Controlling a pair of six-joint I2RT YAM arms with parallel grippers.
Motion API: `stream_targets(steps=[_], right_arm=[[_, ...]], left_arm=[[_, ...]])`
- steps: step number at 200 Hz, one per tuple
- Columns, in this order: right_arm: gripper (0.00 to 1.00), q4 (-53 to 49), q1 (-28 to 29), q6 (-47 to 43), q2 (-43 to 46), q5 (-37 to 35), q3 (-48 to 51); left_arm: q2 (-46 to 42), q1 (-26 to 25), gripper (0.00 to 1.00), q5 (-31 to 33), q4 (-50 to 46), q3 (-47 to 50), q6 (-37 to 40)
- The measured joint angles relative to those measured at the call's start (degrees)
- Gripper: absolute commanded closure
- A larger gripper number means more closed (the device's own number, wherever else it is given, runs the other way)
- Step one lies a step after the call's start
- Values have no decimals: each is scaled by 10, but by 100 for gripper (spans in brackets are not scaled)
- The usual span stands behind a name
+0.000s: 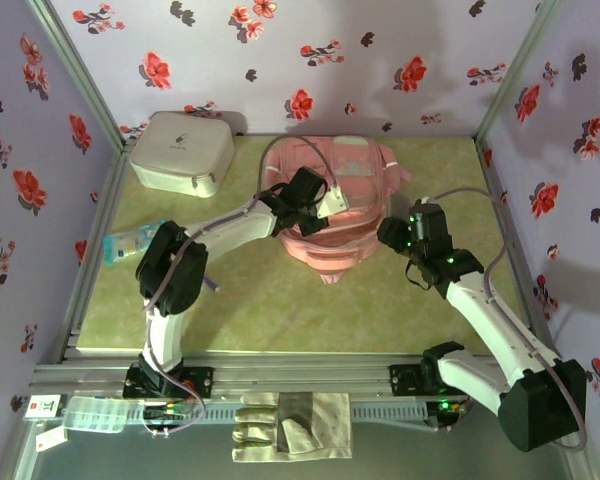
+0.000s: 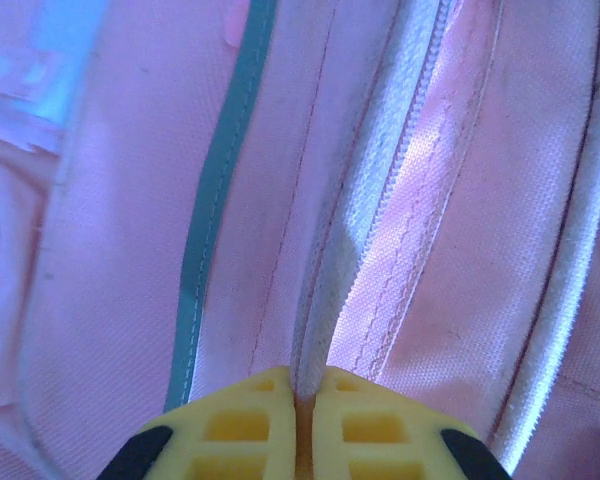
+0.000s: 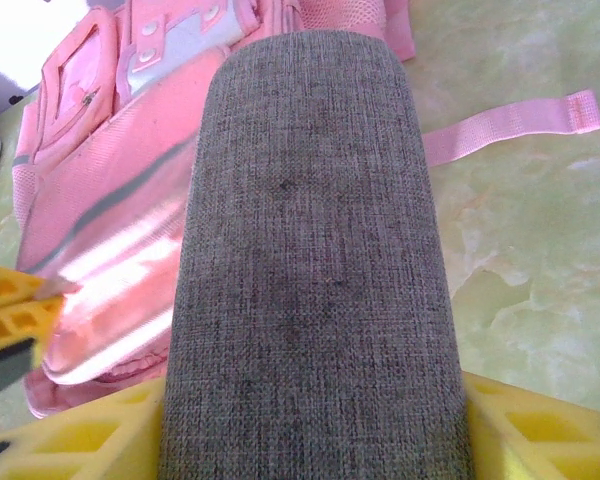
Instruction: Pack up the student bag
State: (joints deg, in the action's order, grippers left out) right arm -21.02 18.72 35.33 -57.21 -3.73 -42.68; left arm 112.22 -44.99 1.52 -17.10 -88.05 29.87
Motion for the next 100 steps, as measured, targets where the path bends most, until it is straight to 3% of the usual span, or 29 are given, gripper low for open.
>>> stream_targets(steps=[55, 100], right_arm=[[37, -10, 0, -19, 26, 32, 5], [38, -9, 4, -39, 8, 74, 15]], left_arm=[[-54, 7, 100, 8, 8, -8, -83], [-82, 6, 100, -37, 7, -16, -188]])
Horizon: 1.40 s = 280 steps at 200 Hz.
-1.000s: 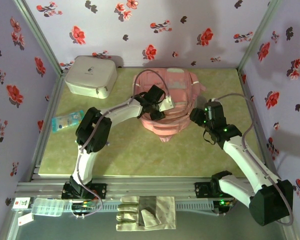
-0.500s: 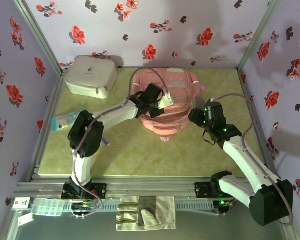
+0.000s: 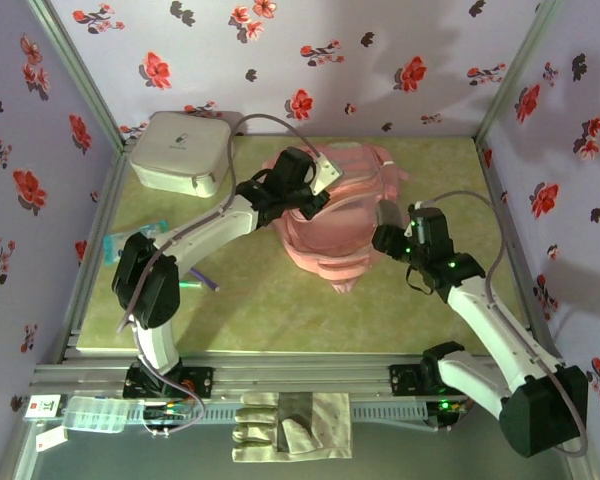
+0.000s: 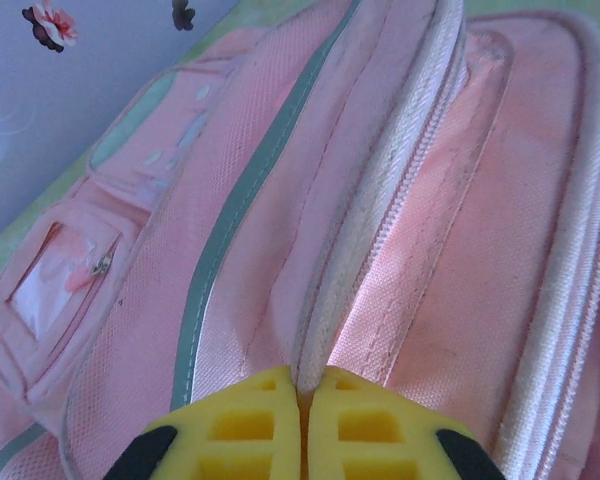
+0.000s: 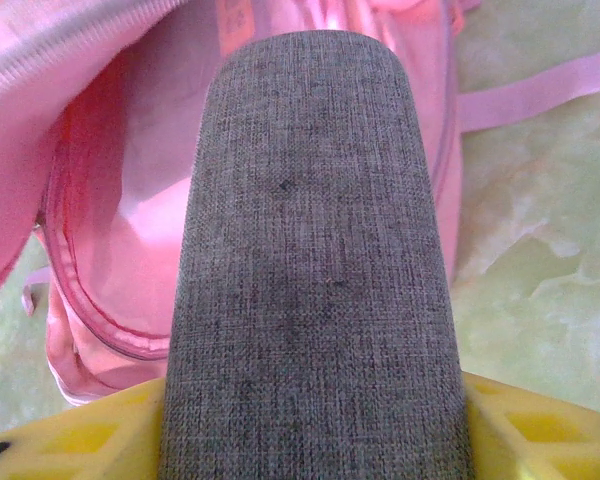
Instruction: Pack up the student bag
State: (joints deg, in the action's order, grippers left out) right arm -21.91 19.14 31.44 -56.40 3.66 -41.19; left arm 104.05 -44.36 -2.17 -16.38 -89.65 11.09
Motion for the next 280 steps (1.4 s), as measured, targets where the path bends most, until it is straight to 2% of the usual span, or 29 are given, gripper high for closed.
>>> stream_targets(steps=[32, 68, 143, 158, 173, 212, 249, 280], right_arm=[[38, 33, 30, -4, -58, 29, 2], [39, 118, 66, 9, -148, 39, 2], [39, 373, 74, 141, -322, 12, -41], [35, 415, 74, 169, -361, 10, -62], [26, 443, 74, 195, -399, 13, -86], [18, 484, 74, 218, -430, 33, -136], [34, 494, 74, 240, -415, 37, -116], [40, 473, 78, 261, -391, 25, -85]], left_arm=[[-13, 0, 100, -16, -2, -9, -48], [-17, 0, 100, -22, -17, -25, -83], [-14, 25, 100, -51, -52, -81, -191], [-8, 33, 100, -63, -54, -90, -213], [-2, 40, 100, -74, -54, -99, -234], [2, 58, 100, -93, -52, -104, -276], [3, 63, 100, -105, -49, -104, -292], [4, 65, 100, -112, -49, -104, -297]])
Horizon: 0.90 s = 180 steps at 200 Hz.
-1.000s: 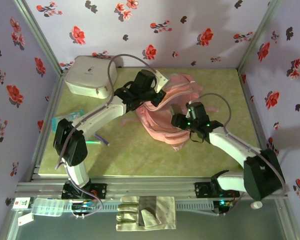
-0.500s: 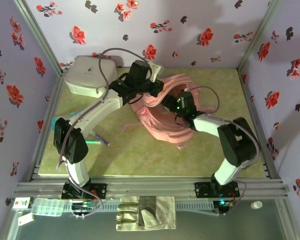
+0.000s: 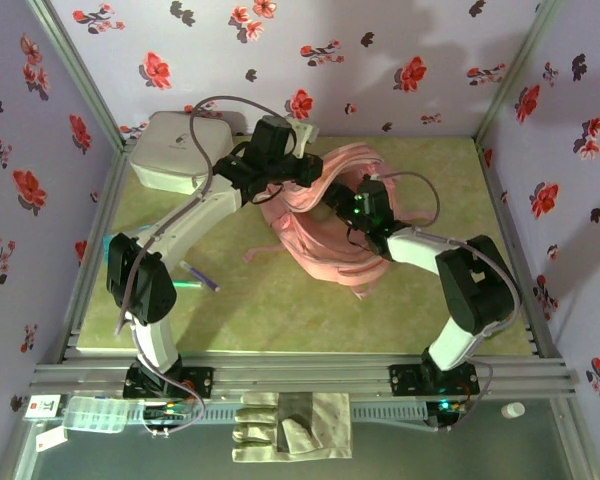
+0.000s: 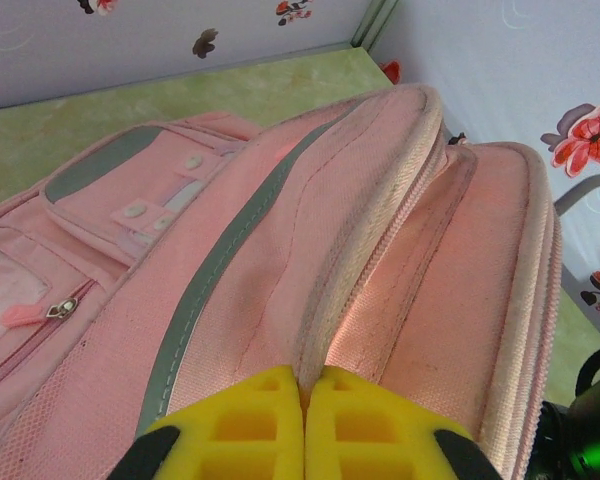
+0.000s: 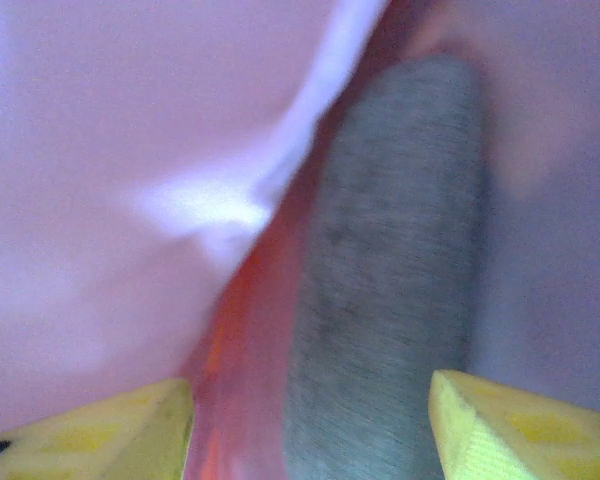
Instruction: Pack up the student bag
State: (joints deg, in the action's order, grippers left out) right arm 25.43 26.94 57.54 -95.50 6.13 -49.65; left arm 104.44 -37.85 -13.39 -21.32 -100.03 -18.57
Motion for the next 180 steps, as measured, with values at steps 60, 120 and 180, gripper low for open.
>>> stream_targets(steps=[60, 120, 180], right_arm=[[66, -10, 9, 37, -21, -1, 0], [71, 19, 9, 53, -113, -2, -74], [54, 71, 8, 62, -111, 1, -51]], left_arm=[[0, 2, 100, -7, 1, 0, -8], [0, 4, 100, -11, 1, 2, -9], [0, 4, 100, -17, 3, 9, -13]])
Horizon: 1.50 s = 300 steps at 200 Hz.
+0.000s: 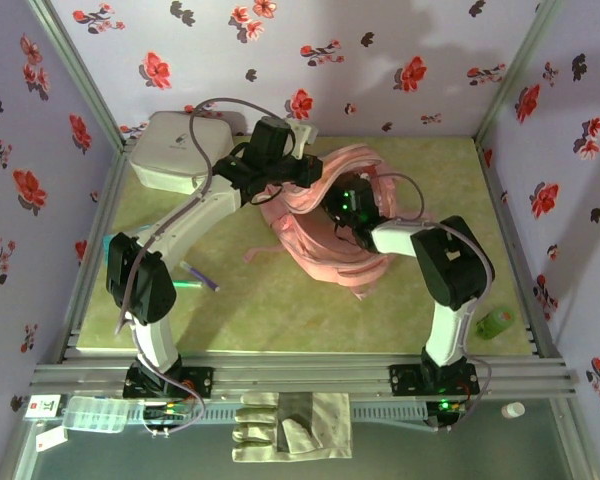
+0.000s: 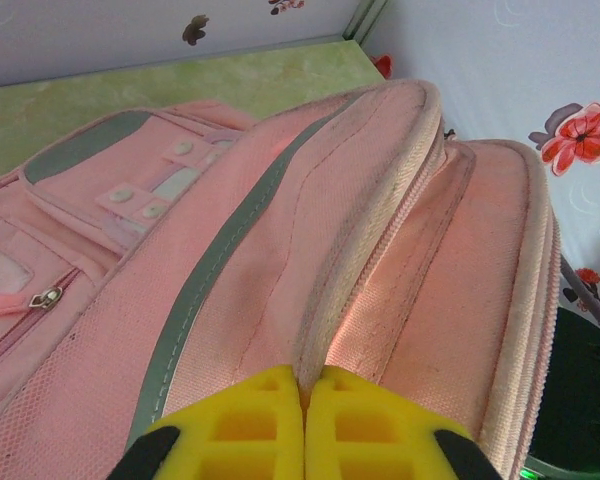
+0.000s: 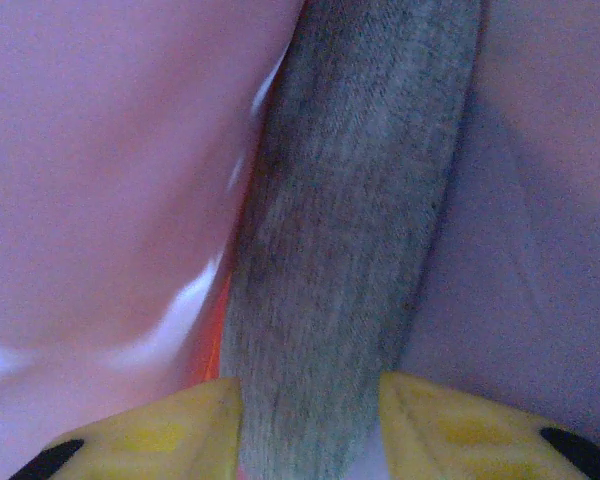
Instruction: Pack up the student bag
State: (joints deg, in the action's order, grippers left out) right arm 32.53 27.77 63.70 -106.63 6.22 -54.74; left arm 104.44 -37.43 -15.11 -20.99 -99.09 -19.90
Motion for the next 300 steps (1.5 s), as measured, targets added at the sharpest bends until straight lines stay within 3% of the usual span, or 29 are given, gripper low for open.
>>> stream_targets(steps=[41, 74, 110, 138, 164, 184, 247, 300], right_arm=[[45, 2, -1, 9, 156, -9, 153], [38, -126, -6, -4, 330, -63, 227], [36, -326, -20, -31, 509, -174, 233], [34, -441, -41, -56, 581, -252, 223], [28, -499, -50, -90, 585, -283, 192], [25, -505, -50, -122, 565, -278, 162], [29, -459, -52, -173, 399, -127, 100], [41, -444, -57, -193, 270, -50, 47]], left_arm=[[0, 3, 100, -8, 14, 17, -1], [0, 2, 99, -36, 43, 55, 10], [0, -11, 62, -70, 45, 81, 56], [0, -21, 39, -77, 31, 93, 69], [-8, -14, 25, -74, 36, 124, 56], [-29, -3, 23, -65, 44, 173, 35], [-67, 90, 33, -31, 94, 318, -100], [-69, 100, 36, -26, 100, 365, -61]])
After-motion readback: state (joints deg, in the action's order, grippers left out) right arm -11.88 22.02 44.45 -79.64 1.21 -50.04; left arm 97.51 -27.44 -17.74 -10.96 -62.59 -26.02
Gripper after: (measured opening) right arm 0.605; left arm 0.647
